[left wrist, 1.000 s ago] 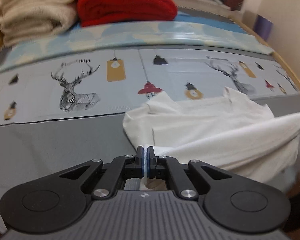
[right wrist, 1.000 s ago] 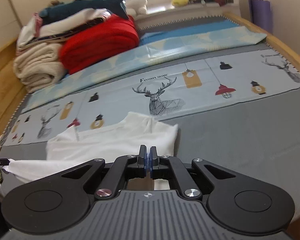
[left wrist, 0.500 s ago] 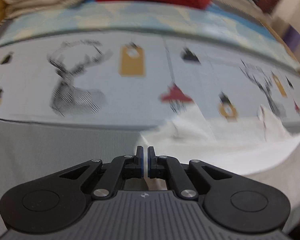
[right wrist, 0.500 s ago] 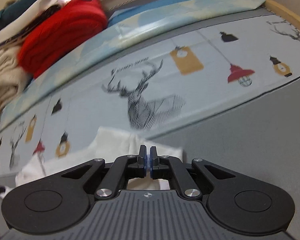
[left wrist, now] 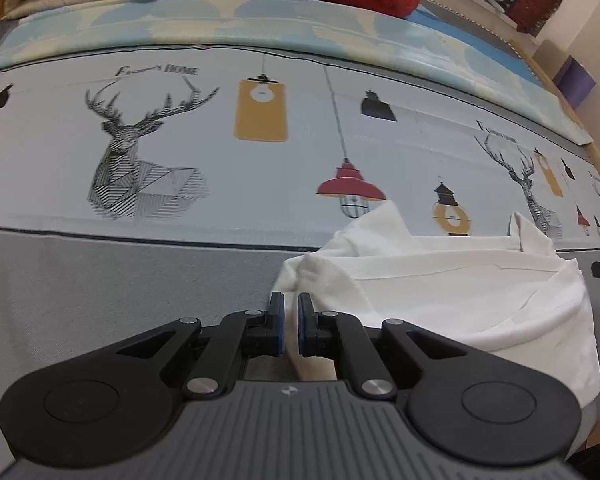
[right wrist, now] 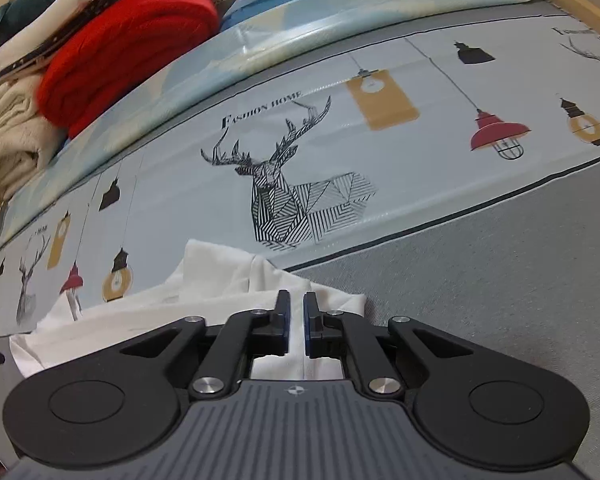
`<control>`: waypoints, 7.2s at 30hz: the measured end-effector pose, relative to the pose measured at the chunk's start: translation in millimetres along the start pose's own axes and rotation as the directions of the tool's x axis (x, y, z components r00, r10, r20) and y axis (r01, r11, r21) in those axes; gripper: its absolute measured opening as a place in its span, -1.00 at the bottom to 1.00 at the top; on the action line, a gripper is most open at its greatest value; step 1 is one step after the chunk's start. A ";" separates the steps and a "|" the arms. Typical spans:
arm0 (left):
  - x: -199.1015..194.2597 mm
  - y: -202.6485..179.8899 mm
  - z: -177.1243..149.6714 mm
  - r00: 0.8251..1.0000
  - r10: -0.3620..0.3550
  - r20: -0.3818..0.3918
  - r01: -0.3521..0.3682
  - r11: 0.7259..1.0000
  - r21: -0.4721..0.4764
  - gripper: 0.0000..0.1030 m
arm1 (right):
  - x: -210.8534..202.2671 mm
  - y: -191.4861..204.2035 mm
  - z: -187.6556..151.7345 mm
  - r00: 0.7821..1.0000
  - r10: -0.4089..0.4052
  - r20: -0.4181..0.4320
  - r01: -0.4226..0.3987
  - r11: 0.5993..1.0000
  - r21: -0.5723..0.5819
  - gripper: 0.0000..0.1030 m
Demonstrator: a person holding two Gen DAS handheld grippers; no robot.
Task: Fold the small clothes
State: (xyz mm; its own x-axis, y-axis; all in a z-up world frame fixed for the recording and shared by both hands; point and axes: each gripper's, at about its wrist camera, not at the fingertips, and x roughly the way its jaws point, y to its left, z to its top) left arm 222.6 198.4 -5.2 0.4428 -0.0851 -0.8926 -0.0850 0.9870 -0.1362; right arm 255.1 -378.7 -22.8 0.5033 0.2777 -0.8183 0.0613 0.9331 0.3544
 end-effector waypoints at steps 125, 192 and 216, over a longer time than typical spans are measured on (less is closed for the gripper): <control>3.3 -70.7 -111.3 0.963 0.023 -0.268 0.149 0.783 0.603 -0.75 | -37.6 13.8 -129.1 0.927 -0.077 -0.368 -0.164 0.797 -0.581 -0.84; -75.3 -22.6 -63.3 0.989 0.112 0.101 -0.128 0.978 0.163 -0.21 | -34.8 267.6 -210.4 0.962 -0.083 0.258 0.201 0.857 -0.473 -0.17; -67.7 11.2 -71.0 0.991 0.123 0.046 -0.129 0.973 0.190 -0.21 | 31.1 385.0 -337.1 0.986 0.119 0.115 0.067 0.354 -0.933 -0.23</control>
State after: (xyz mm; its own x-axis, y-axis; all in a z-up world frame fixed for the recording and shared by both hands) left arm 128.3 205.5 23.2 0.4692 0.0431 -0.8821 0.0300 0.9975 0.0647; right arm 3.8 66.2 -64.5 0.6031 0.3582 -0.7127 -0.7489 0.5619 -0.3512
